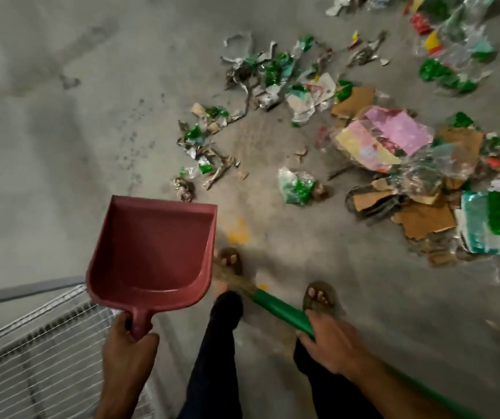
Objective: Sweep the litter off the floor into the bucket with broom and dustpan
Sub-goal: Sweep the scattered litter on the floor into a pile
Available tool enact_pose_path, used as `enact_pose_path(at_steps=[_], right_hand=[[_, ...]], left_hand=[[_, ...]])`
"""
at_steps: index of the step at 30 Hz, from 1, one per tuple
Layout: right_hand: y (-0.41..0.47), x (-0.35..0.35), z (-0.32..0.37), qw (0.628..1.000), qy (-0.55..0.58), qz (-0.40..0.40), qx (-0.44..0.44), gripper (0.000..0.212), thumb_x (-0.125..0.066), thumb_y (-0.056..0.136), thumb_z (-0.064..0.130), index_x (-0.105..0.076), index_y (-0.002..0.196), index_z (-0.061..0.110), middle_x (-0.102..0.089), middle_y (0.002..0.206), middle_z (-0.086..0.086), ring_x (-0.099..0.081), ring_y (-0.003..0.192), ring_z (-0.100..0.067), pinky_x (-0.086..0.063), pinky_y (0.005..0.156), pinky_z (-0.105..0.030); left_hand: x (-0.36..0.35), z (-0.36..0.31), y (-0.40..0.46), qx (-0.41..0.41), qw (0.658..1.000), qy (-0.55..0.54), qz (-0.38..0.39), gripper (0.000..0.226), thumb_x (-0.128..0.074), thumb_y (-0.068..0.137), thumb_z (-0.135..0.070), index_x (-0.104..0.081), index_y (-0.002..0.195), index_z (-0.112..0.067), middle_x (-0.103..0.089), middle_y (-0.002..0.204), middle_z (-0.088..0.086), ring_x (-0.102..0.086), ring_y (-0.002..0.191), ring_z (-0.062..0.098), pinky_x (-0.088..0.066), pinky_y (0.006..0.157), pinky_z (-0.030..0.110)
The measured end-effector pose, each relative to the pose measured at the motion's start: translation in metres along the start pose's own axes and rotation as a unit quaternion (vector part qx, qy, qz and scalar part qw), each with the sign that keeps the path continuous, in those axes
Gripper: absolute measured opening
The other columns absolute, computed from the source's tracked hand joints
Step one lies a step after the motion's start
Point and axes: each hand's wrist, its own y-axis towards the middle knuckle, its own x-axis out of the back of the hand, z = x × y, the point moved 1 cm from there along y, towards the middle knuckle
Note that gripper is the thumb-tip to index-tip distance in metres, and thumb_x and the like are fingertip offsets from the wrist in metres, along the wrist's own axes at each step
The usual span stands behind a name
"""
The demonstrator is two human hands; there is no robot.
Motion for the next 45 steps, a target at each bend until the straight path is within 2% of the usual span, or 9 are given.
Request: enact_pose_path(at_steps=[8, 13, 16, 22, 26, 30, 34, 41, 45], right_hand=[[0.128, 0.022, 0.147, 0.999, 0.011, 0.037, -0.003, 0.041, -0.046, 0.097, 0.043, -0.052, 0.122, 0.011, -0.062, 0.125, -0.013, -0.061, 0.115, -0.034, -0.048, 0.092, -0.04], [0.142, -0.003, 0.116, 0.974, 0.155, 0.017, -0.162, 0.049, -0.039, 0.096, 0.052, -0.05, 0.12, 0.01, -0.06, 0.126, -0.016, -0.058, 0.117, -0.036, -0.046, 0.095, -0.042], [0.118, -0.041, 0.067, 0.944, 0.183, -0.042, -0.272, 0.076, -0.028, 0.086, 0.068, -0.051, 0.132, 0.012, -0.053, 0.139, -0.018, -0.05, 0.129, -0.034, -0.04, 0.107, -0.043], [0.029, -0.05, 0.005, 0.826, 0.383, -0.069, -0.407, 0.052, -0.044, 0.1, 0.049, -0.057, 0.114, 0.0, -0.064, 0.113, -0.027, -0.062, 0.104, -0.042, -0.049, 0.087, -0.042], [-0.001, -0.055, -0.02, 0.788, 0.439, -0.104, -0.42, 0.045, -0.045, 0.097, 0.055, -0.056, 0.099, 0.011, -0.066, 0.088, -0.02, -0.066, 0.079, -0.038, -0.057, 0.076, -0.049], [-0.046, -0.039, 0.005, 0.749, 0.481, -0.183, -0.417, 0.03, -0.05, 0.097, 0.046, -0.056, 0.09, 0.018, -0.066, 0.069, -0.017, -0.064, 0.057, -0.033, -0.053, 0.054, -0.039], [-0.08, -0.046, 0.026, 0.757, 0.448, -0.232, -0.414, 0.03, -0.052, 0.092, 0.054, -0.056, 0.083, 0.026, -0.063, 0.062, -0.008, -0.064, 0.057, -0.03, -0.055, 0.059, -0.042], [-0.094, -0.022, 0.065, 0.82, 0.385, -0.207, -0.37, 0.015, -0.068, 0.09, 0.028, -0.058, 0.082, 0.021, -0.057, 0.055, -0.007, -0.061, 0.055, -0.026, -0.043, 0.053, -0.031], [-0.066, -0.019, 0.072, 0.904, 0.291, -0.108, -0.294, 0.041, -0.064, 0.077, 0.063, -0.053, 0.099, 0.031, -0.069, 0.08, -0.002, -0.067, 0.07, -0.017, -0.046, 0.063, -0.023]], left_hand=[[0.012, 0.054, 0.068, 0.04, 0.997, 0.05, 0.031, 0.032, -0.065, 0.067, 0.008, -0.063, 0.088, -0.017, -0.069, 0.078, 0.003, -0.064, 0.069, 0.027, -0.047, 0.068, 0.039], [0.018, 0.046, 0.109, 0.017, 0.993, 0.082, 0.083, 0.023, -0.065, 0.065, 0.003, -0.059, 0.079, -0.014, -0.067, 0.071, 0.01, -0.063, 0.062, 0.032, -0.047, 0.06, 0.036], [0.021, 0.03, 0.128, -0.009, 0.987, 0.108, 0.118, 0.027, -0.065, 0.067, 0.008, -0.058, 0.082, -0.013, -0.067, 0.074, 0.008, -0.063, 0.067, 0.031, -0.046, 0.063, 0.036], [0.031, -0.008, 0.152, -0.07, 0.969, 0.158, 0.176, 0.031, -0.066, 0.061, 0.006, -0.059, 0.083, -0.015, -0.068, 0.072, 0.008, -0.063, 0.068, 0.027, -0.049, 0.066, 0.037], [0.027, -0.032, 0.166, -0.121, 0.953, 0.199, 0.196, 0.029, -0.065, 0.055, -0.007, -0.059, 0.081, -0.019, -0.066, 0.067, 0.005, -0.062, 0.064, 0.027, -0.049, 0.063, 0.04], [0.016, -0.067, 0.16, -0.156, 0.948, 0.19, 0.204, 0.033, -0.066, 0.063, 0.005, -0.057, 0.081, -0.02, -0.067, 0.073, 0.003, -0.062, 0.068, 0.024, -0.048, 0.065, 0.038], [0.003, -0.082, 0.155, -0.163, 0.951, 0.162, 0.206, 0.033, -0.064, 0.065, 0.006, -0.057, 0.083, -0.021, -0.068, 0.075, 0.003, -0.063, 0.069, 0.023, -0.047, 0.064, 0.037], [0.024, -0.085, 0.159, -0.157, 0.966, 0.119, 0.167, 0.03, -0.062, 0.065, 0.004, -0.055, 0.079, -0.02, -0.063, 0.069, -0.001, -0.06, 0.066, 0.023, -0.045, 0.061, 0.036], [0.055, -0.08, 0.182, -0.123, 0.975, 0.091, 0.162, 0.024, -0.062, 0.061, -0.002, -0.056, 0.077, -0.018, -0.061, 0.063, 0.002, -0.057, 0.059, 0.024, -0.044, 0.058, 0.036]])
